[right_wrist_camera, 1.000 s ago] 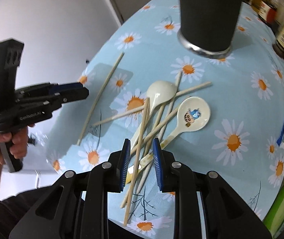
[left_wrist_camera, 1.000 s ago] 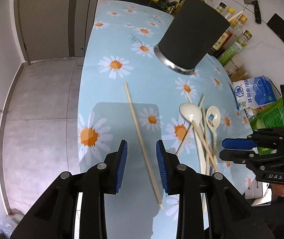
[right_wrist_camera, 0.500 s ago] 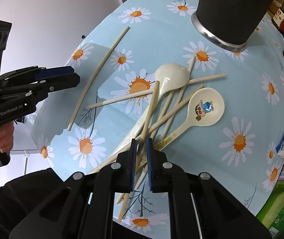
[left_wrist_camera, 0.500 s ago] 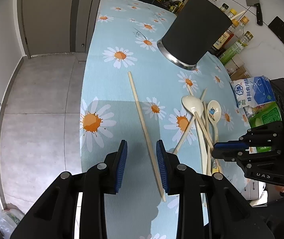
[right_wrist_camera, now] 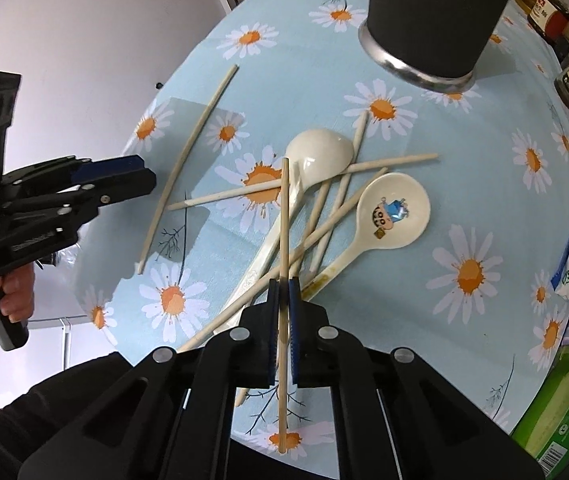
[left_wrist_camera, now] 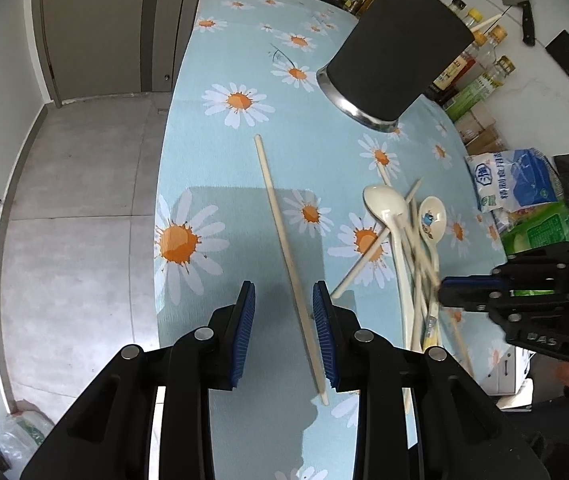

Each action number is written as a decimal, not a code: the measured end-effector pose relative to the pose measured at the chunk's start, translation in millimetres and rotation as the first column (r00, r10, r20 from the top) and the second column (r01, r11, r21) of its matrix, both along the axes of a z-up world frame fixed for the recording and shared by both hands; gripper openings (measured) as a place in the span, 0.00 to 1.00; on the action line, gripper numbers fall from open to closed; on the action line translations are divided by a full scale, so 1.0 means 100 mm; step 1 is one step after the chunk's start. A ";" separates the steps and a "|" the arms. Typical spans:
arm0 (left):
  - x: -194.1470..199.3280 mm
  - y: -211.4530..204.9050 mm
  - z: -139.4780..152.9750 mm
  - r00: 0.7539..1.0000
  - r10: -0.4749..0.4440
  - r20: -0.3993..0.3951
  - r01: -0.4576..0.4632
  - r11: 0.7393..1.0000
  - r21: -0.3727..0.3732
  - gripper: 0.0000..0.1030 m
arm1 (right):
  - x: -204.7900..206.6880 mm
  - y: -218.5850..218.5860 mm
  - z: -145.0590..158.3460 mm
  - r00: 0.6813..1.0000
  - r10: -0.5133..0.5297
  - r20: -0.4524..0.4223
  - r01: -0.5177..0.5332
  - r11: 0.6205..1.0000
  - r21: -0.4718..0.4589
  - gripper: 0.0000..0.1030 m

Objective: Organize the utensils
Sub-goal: 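Grasp a lone wooden chopstick with the left gripper while the right holds its chopstick, then lift both held chopsticks and carry them over the black holder, then lower both chopsticks into the black holder and open both grippers, then move both open grippers back down to the utensils on the table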

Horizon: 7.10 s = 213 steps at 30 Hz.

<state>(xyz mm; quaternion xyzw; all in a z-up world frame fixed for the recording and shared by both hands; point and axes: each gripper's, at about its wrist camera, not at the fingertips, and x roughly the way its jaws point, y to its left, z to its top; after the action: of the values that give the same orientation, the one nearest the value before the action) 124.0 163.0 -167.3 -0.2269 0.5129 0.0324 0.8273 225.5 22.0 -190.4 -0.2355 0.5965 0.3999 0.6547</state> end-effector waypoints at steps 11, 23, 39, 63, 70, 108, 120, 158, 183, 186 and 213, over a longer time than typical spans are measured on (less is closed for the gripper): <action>0.33 -0.05 -0.02 0.994 -0.002 -0.110 0.005 1.000 0.031 0.28 | 0.16 -0.35 0.32 0.999 -0.041 -0.021 0.043 0.992 0.120 0.05; 0.71 -0.17 -0.06 0.963 0.022 -0.269 0.010 0.993 0.119 0.28 | 0.29 -0.71 0.51 0.995 -0.087 -0.039 0.094 0.967 0.238 0.05; 0.88 -0.15 -0.06 0.932 0.114 -0.344 -0.039 0.975 0.217 0.04 | 0.54 -1.01 0.60 0.992 -0.095 -0.088 0.121 0.920 0.372 0.06; 0.51 -0.11 0.19 0.979 0.095 -0.179 -0.073 0.990 0.124 0.04 | 0.46 -0.85 0.64 0.988 -0.149 -0.050 0.157 0.914 0.374 0.05; 0.45 -0.15 0.46 0.995 0.037 -0.096 -0.027 0.995 0.100 0.04 | 0.33 -0.68 0.69 0.984 -0.174 -0.034 0.174 0.913 0.368 0.05; 1.07 -0.13 1.73 0.853 -0.184 0.489 0.173 0.983 0.067 0.04 | 0.91 -0.36 1.62 0.917 -0.386 0.099 0.222 0.701 0.677 0.06; 1.42 0.05 1.94 0.756 -0.173 0.632 0.156 0.984 0.083 0.04 | 1.23 -0.32 1.98 0.874 -0.446 0.193 0.111 0.570 0.814 0.06; 1.91 -0.02 1.63 0.627 -0.184 0.757 0.050 0.979 0.197 0.04 | 1.64 -0.20 1.74 0.721 -0.640 0.265 0.113 0.486 0.867 0.06; 1.76 0.00 1.63 0.671 -0.163 0.724 0.061 0.984 0.165 0.05 | 1.53 -0.32 1.76 0.733 -0.641 0.227 0.147 0.475 0.868 0.14; 1.72 0.00 1.65 0.673 -0.168 0.720 0.064 0.983 0.170 0.05 | 1.49 -0.34 1.81 0.734 -0.639 0.230 0.140 0.474 0.870 0.15; 0.91 -0.29 1.72 0.763 -0.235 0.602 0.091 0.961 0.259 0.20 | 0.70 -0.82 1.70 0.770 -0.607 0.198 0.190 0.514 0.836 0.24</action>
<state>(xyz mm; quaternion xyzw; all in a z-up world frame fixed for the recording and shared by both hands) 215.2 133.7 4.9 -0.0884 0.2191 -0.0622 0.9697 295.6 -60.4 -20.6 0.1310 0.2243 0.3788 0.8883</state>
